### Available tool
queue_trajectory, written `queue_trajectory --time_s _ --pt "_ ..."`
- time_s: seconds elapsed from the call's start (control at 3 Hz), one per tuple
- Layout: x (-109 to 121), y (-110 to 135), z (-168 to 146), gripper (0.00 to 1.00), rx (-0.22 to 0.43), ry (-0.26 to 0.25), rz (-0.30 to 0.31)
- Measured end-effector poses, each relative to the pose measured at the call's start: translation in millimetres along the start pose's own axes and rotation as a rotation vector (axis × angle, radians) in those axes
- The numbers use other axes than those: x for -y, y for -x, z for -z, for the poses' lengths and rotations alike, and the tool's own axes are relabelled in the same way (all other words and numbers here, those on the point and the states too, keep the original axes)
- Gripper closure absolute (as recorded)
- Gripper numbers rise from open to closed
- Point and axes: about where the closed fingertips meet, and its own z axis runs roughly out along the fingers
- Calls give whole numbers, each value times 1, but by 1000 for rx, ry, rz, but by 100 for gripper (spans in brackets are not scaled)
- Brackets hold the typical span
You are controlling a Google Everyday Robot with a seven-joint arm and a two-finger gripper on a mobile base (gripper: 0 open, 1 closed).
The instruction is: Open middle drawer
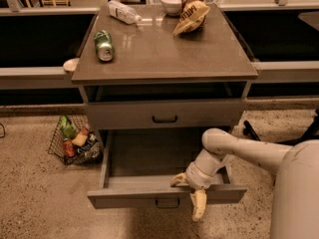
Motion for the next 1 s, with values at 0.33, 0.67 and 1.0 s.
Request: queue_trajectory --time_s 0.33,0.67,1.0 --pt "-8 5 6 0 -9 -14 -3" --pt "-14 8 13 0 -23 -38 -2" --pt "-21 11 26 0 -35 -88 8"
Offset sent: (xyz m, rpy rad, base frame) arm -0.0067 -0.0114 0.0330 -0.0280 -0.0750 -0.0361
